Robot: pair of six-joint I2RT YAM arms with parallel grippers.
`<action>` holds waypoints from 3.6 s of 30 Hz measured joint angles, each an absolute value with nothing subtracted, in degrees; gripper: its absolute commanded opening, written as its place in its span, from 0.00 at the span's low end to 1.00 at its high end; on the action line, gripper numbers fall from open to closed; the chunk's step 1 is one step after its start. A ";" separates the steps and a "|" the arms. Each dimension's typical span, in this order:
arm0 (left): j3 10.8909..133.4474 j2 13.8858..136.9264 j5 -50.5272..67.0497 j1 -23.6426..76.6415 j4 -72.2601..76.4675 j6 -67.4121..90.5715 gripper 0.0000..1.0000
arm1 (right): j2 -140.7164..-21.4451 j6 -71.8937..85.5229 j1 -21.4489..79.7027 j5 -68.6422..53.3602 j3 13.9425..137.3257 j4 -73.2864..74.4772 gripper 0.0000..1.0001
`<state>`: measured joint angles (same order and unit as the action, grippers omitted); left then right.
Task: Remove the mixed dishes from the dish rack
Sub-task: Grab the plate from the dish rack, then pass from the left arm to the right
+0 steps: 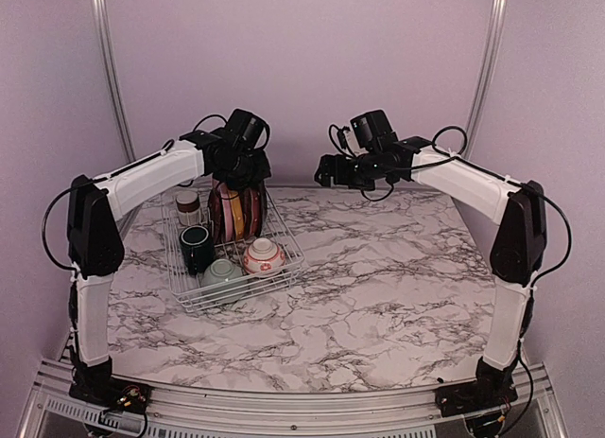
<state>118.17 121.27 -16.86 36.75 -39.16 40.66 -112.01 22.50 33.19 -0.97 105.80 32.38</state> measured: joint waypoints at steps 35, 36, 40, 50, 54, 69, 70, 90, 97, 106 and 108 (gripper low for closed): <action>111.09 107.68 -6.31 35.86 -31.99 28.99 0.00 | -106.72 24.25 30.20 -3.86 105.93 30.50 0.98; 110.56 107.20 -5.98 35.92 -31.94 28.38 0.00 | -106.63 24.45 29.93 -4.12 105.93 30.55 0.98; 108.31 105.38 -4.43 36.40 -31.68 24.49 0.00 | -105.95 25.52 28.49 -5.67 105.93 30.98 0.98; 99.11 99.85 -0.86 37.47 -30.70 15.35 0.00 | -103.50 26.94 26.61 -11.53 106.39 33.61 0.98; 95.44 98.00 0.03 38.15 -30.63 12.47 0.00 | -103.50 27.86 26.50 -14.74 107.11 35.22 0.98; 91.29 94.70 -0.21 42.98 -30.83 6.72 0.00 | -103.59 30.22 26.30 -25.19 108.31 39.99 0.98; 91.29 94.41 -0.86 43.79 -30.89 5.96 0.00 | -103.66 30.28 26.28 -25.63 108.44 40.32 0.98; 78.48 92.84 -26.13 63.42 -31.42 -16.38 0.00 | -106.56 33.23 25.10 -36.14 108.68 44.42 0.82; 73.63 92.84 -32.62 66.94 -28.25 -22.46 0.00 | -108.25 31.86 25.12 -39.05 104.16 46.19 0.77; 70.11 92.84 -37.08 70.46 -23.62 -27.94 0.00 | -110.00 30.81 26.11 -43.55 98.32 46.02 0.71; 69.71 92.84 -37.71 70.85 -22.70 -28.71 0.00 | -110.50 30.28 26.52 -44.12 97.60 45.82 0.69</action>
<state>69.71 92.84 -37.71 70.85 -22.70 -28.71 -110.50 30.28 26.52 -44.12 97.60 45.82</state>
